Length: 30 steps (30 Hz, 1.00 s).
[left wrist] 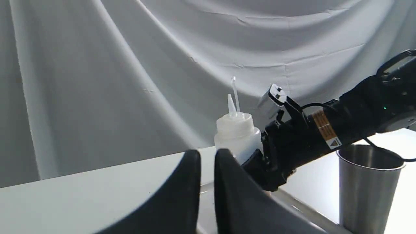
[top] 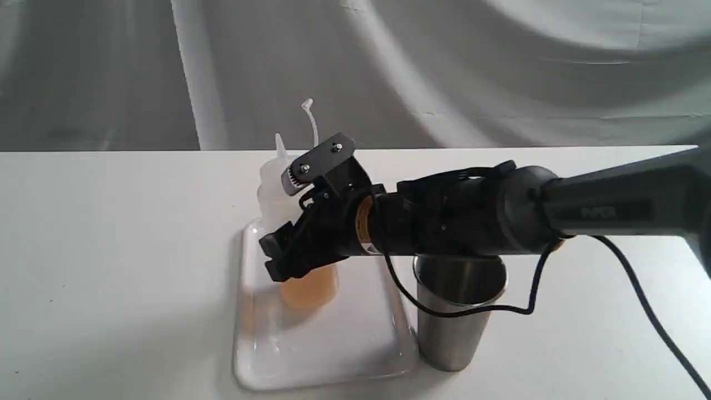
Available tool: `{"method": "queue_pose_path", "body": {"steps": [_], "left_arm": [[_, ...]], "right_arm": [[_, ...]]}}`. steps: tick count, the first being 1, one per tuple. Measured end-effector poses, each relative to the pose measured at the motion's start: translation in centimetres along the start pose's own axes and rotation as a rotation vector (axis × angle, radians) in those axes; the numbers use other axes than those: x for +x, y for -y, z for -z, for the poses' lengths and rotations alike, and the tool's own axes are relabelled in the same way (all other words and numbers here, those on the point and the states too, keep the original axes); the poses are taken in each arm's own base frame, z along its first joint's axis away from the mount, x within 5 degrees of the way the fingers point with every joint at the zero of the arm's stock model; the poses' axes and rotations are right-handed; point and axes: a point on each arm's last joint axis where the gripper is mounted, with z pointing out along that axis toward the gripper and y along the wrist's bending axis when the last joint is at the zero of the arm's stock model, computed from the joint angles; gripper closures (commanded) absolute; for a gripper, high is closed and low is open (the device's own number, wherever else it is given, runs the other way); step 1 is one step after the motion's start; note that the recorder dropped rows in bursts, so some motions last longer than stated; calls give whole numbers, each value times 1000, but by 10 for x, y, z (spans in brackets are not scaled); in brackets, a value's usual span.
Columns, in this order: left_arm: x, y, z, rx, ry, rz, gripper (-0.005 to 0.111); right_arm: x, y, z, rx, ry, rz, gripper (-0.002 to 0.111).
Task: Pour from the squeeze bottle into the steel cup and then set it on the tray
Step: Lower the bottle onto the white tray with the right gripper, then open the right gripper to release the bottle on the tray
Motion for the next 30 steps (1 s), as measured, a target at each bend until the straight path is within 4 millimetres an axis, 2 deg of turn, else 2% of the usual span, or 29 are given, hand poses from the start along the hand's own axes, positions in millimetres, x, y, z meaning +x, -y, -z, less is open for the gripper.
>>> {"method": "queue_pose_path", "body": {"steps": [16, 18, 22, 28, 30], "left_arm": [[0, 0, 0, 0, 0, -1, 98], [0, 0, 0, 0, 0, -1, 98], [0, 0, 0, 0, 0, -1, 98], [0, 0, 0, 0, 0, -1, 98], [0, 0, 0, 0, 0, -1, 98]], "right_arm": [[3, 0, -4, -10, 0, 44, 108], [3, 0, -4, -10, 0, 44, 104], [3, 0, -4, -10, 0, 44, 86], [3, 0, -4, -10, 0, 45, 43], [3, 0, -4, -10, 0, 45, 33]]}}
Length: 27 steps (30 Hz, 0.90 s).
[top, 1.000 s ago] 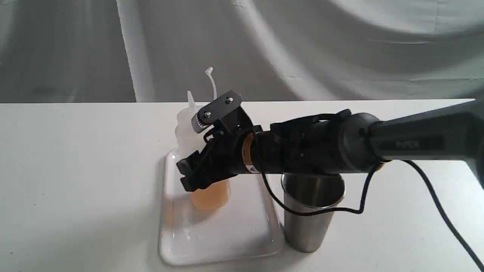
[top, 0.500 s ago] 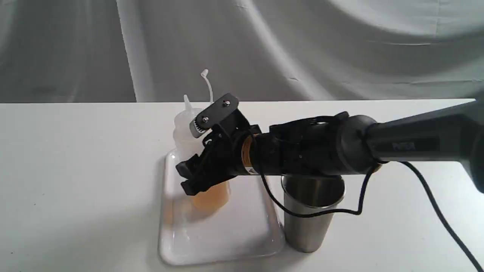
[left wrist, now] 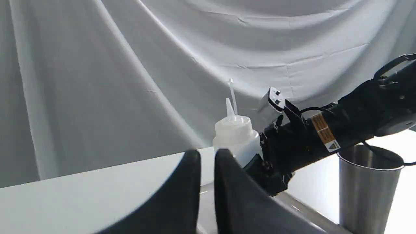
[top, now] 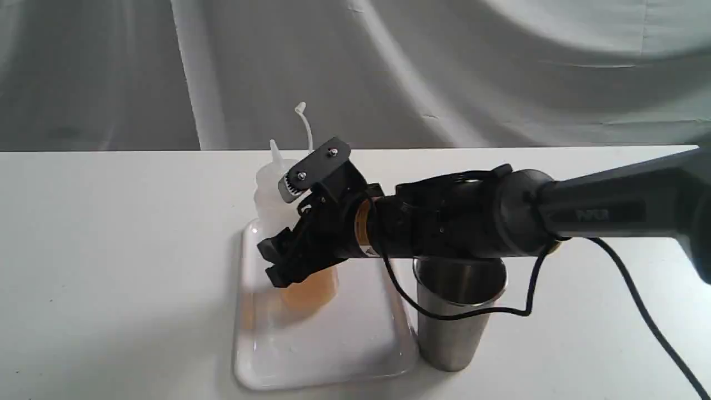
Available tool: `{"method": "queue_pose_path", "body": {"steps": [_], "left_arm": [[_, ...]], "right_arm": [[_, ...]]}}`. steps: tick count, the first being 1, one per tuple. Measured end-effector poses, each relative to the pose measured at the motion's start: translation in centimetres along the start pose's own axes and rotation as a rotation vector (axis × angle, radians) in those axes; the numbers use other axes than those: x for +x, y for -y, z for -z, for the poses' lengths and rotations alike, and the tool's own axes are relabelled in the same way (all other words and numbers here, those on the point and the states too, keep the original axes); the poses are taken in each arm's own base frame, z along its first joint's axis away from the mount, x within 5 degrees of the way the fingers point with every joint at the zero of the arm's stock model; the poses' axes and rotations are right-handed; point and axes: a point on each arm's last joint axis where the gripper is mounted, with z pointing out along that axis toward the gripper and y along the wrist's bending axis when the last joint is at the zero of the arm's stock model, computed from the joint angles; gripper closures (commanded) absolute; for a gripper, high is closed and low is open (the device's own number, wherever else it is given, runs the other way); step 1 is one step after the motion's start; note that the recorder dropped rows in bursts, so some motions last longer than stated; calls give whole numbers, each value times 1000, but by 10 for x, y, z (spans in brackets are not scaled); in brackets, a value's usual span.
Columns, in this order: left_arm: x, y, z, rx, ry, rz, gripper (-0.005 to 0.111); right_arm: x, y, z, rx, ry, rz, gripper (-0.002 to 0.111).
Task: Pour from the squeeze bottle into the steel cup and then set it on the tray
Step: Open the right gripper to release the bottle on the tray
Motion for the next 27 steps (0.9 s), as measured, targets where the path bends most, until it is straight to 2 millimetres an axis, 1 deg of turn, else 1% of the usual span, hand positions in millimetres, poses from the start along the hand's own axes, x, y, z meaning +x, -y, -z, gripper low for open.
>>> {"method": "queue_pose_path", "body": {"steps": [2, 9, 15, 19, 23, 27], "left_arm": [[0, 0, 0, 0, 0, 0, 98], [0, 0, 0, 0, 0, 0, 98], [0, 0, 0, 0, 0, 0, 98], [0, 0, 0, 0, 0, 0, 98], [0, 0, 0, 0, 0, 0, 98], [0, 0, 0, 0, 0, 0, 98]], "right_arm": [[0, 0, 0, 0, 0, 0, 28], [2, 0, -1, -1, -4, -1, 27], [1, 1, -1, 9, 7, -47, 20], [0, 1, -1, 15, 10, -68, 19], [-7, 2, 4, 25, 24, -67, 19], [-20, 3, 14, 39, 52, -62, 19]]}}
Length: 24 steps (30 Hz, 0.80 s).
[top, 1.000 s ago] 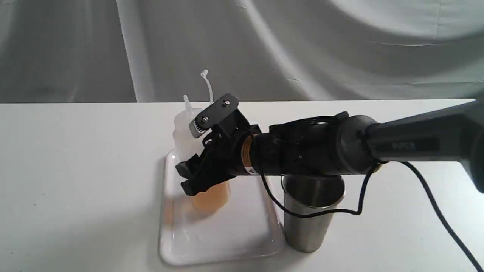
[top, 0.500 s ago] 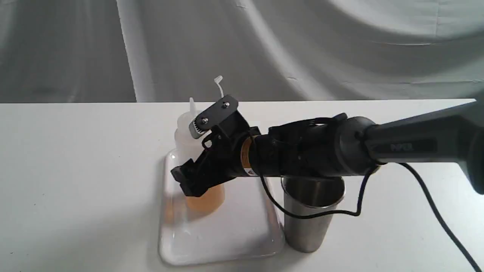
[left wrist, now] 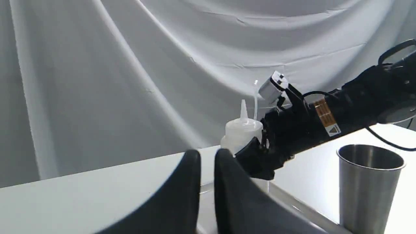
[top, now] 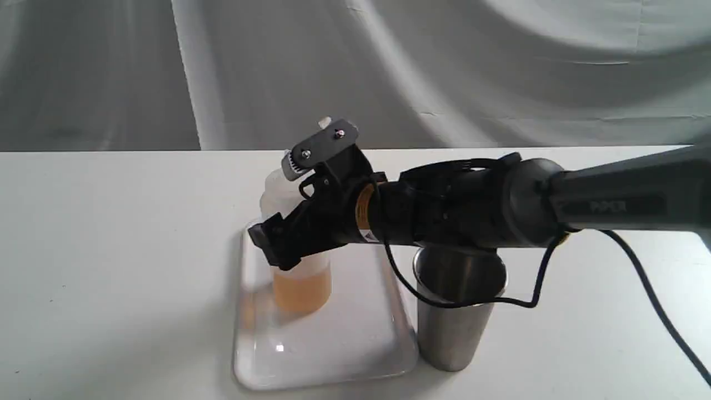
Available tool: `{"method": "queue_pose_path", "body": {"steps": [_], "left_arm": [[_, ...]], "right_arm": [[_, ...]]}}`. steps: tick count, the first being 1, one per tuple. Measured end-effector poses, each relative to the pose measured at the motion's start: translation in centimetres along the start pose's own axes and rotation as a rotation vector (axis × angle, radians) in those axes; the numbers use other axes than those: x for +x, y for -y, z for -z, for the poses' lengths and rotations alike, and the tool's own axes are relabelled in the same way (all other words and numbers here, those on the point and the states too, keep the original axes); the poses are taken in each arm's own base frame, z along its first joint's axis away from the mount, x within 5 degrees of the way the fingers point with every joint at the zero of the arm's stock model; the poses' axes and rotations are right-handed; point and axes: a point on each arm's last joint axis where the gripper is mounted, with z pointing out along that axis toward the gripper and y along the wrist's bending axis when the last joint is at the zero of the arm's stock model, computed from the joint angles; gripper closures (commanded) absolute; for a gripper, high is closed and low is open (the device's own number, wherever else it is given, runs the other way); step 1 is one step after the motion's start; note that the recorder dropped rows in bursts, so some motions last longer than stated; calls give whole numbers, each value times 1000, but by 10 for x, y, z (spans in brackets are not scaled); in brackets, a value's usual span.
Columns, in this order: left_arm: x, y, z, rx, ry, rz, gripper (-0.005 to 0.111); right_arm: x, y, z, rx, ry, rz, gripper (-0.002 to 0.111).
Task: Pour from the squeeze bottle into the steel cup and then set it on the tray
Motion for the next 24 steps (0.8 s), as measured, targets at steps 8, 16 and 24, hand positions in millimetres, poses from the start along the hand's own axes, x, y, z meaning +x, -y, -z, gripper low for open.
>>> {"method": "queue_pose_path", "body": {"steps": [8, 16, 24], "left_arm": [[0, 0, 0, 0, 0, 0, 98], [0, 0, 0, 0, 0, 0, 98], [0, 0, 0, 0, 0, 0, 98]], "right_arm": [[-29, 2, 22, 42, 52, 18, 19], [-52, 4, 43, 92, 84, 29, 19], [-75, 2, 65, 106, 146, 42, 19]]}}
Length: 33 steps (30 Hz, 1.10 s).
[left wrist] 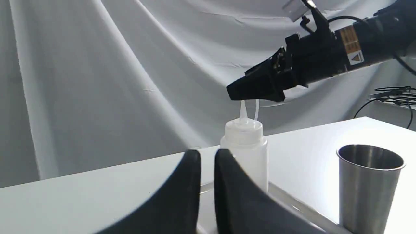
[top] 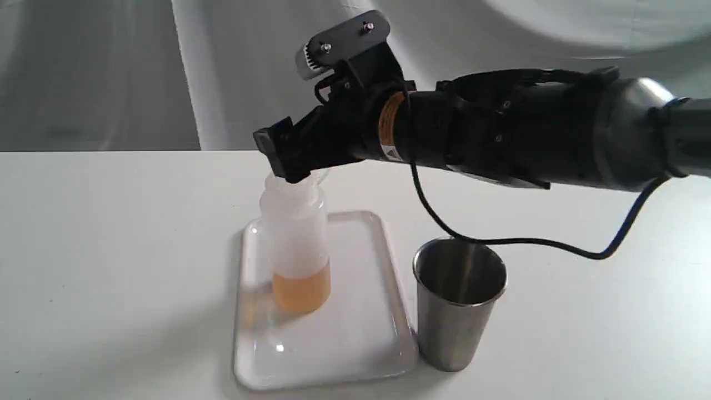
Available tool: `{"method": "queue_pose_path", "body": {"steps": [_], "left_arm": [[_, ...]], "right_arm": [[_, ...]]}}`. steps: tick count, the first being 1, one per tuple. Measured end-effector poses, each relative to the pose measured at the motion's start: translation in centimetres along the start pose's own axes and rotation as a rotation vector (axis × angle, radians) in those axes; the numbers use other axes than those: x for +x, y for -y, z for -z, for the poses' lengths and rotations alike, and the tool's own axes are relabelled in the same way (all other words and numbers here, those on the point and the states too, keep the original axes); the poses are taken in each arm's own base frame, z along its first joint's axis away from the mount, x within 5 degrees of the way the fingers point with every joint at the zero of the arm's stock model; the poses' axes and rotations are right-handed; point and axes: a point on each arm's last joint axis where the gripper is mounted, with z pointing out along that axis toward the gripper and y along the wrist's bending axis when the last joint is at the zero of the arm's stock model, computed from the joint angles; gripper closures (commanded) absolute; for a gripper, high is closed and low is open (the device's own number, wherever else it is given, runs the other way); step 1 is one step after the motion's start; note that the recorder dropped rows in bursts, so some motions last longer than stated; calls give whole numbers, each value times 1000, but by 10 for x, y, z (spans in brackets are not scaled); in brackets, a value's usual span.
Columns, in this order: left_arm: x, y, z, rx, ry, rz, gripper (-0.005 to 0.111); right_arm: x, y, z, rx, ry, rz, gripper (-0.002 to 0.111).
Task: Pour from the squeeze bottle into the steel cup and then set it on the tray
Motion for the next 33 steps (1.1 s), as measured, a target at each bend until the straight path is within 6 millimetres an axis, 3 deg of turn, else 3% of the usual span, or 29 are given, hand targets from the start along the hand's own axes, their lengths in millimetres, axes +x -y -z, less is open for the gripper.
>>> {"method": "queue_pose_path", "body": {"steps": [9, 13, 16, 22, 30, 33], "left_arm": [[0, 0, 0, 0, 0, 0, 98], [0, 0, 0, 0, 0, 0, 98], [0, 0, 0, 0, 0, 0, 98], [0, 0, 0, 0, 0, 0, 98], [0, 0, 0, 0, 0, 0, 98], [0, 0, 0, 0, 0, 0, 98]], "right_arm": [[-40, 2, 34, 32, 98, 16, 19], [-62, 8, 60, 106, 122, 20, 21], [-76, 15, 83, 195, 116, 16, 29], [-92, 27, 139, 387, 78, -16, 49], [-81, 15, 225, 425, 108, -35, 51], [-72, 9, 269, 447, 148, -55, 53]]}}
